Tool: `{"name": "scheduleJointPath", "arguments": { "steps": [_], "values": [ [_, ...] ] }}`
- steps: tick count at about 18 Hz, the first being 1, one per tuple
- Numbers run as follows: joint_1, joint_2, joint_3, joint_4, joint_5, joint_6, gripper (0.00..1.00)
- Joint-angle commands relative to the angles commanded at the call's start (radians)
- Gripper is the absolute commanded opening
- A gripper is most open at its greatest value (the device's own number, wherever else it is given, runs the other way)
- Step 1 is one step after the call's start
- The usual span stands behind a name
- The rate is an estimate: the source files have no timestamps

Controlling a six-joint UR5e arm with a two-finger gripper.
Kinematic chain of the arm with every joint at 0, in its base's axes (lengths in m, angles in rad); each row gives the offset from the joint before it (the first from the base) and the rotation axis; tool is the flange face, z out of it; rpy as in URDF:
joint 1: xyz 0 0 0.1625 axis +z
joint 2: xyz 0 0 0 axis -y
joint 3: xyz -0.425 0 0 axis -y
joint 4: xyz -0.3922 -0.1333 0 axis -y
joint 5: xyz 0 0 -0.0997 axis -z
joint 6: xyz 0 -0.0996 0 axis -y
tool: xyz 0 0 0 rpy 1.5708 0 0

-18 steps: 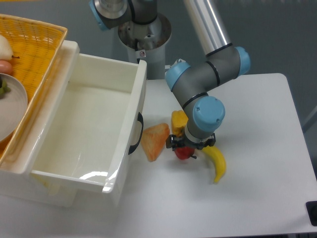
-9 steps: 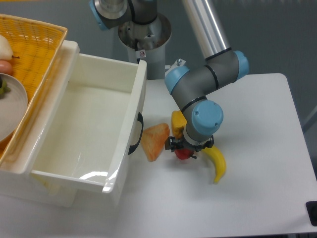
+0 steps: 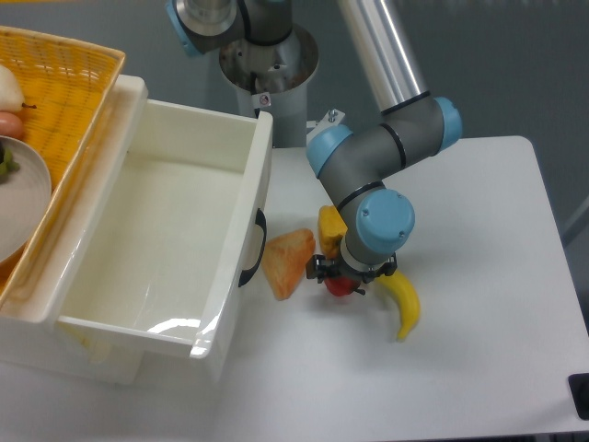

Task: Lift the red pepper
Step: 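Close the gripper around the red bell pepper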

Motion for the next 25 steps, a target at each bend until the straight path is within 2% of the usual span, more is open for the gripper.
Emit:
{"name": "scheduleJointPath", "arguments": {
  "steps": [1,2,8,9,15,19,25],
  "values": [
    [0.0,-0.002,0.0,0.002,0.0,0.0,0.96],
    [0.0,-0.002,0.0,0.0,0.0,-0.002,0.89],
    [0.0,-0.003,0.003,0.0,-0.002,-0.002,0.81],
    [0.0,-0.002,0.003,-0.002,-0.002,-0.002,0.74],
    [-0.002,-0.009,0.024,0.0,-0.002,0.003,0.66],
    [-0.002,-0.011,0.028,0.0,-0.002,0.005,0.56],
    [-0.003,0.002,0.049,-0.002,0.0,0.041,0.51]
  ]
}}
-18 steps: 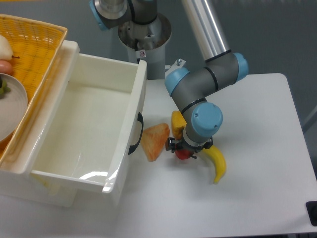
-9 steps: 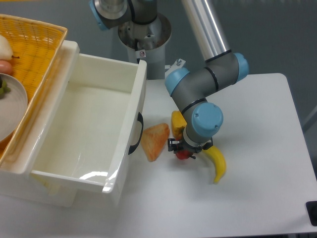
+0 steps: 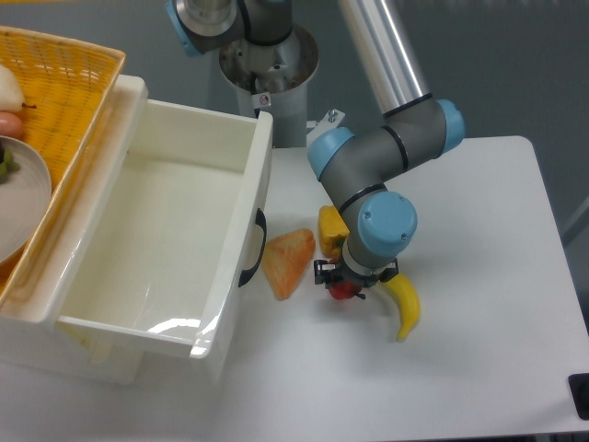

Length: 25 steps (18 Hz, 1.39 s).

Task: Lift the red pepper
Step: 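Close the gripper around the red bell pepper, then lift the red pepper up off the table toward the bin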

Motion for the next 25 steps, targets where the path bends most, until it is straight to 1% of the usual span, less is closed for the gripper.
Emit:
{"name": "scheduleJointPath", "arguments": {
  "steps": [2,8,10,12,14,16,19,21,23,25],
  "values": [
    [-0.002,0.006,0.006,0.0,0.0,0.025,0.51],
    [0.002,0.02,0.069,-0.014,0.002,0.147,0.52],
    [0.003,0.031,0.075,-0.015,0.008,0.179,0.52],
    [0.002,0.049,0.075,-0.017,0.063,0.235,0.52],
    [-0.006,0.058,0.074,-0.017,0.116,0.331,0.51],
    [-0.014,0.072,0.074,-0.017,0.136,0.4,0.51],
    [-0.017,0.106,0.069,-0.023,0.133,0.446,0.51],
    [-0.028,0.144,0.066,-0.043,0.127,0.495,0.51],
    [-0.037,0.176,0.068,-0.049,0.124,0.538,0.51],
    [-0.04,0.198,0.072,-0.08,0.12,0.586,0.51]
  ]
}}
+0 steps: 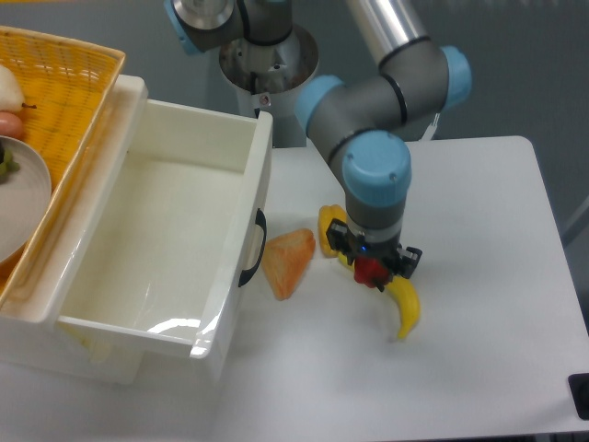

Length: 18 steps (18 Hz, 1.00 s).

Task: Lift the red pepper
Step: 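Lift the red pepper up off the table toward the bin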

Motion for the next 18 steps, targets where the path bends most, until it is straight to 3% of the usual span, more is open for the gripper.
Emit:
{"name": "scheduleJointPath", "arguments": {
  "steps": [4,7,14,18],
  "values": [
    [-0.011,0.025,0.003,-0.031,-0.002,0.118,0.51],
    [-0.015,0.035,0.002,-0.035,-0.035,0.132,0.51],
    [-0.028,0.115,-0.009,-0.126,-0.061,0.256,0.51],
    [-0.058,0.115,-0.011,-0.132,-0.058,0.266,0.51]
  ]
}}
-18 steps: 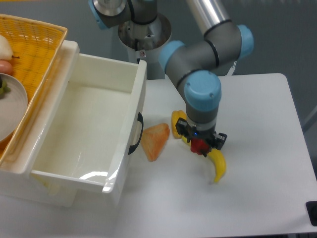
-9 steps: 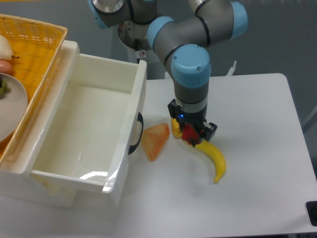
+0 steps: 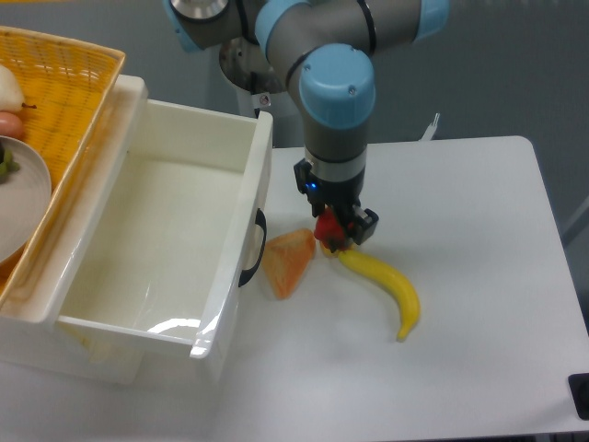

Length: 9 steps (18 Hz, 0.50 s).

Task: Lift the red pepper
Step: 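Lift the red pepper up off the table toward the bin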

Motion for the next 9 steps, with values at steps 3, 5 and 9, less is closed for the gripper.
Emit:
{"name": "scheduleJointPath", "arguments": {
  "steps": [3,5,9],
  "values": [
    [0.005,0.0,-0.006,-0.012,0.002,0.002,0.51],
    [0.006,0.0,-0.008,-0.012,0.003,0.003,0.51],
    [0.008,0.002,-0.009,-0.029,0.009,0.093,0.51]
  ]
}}
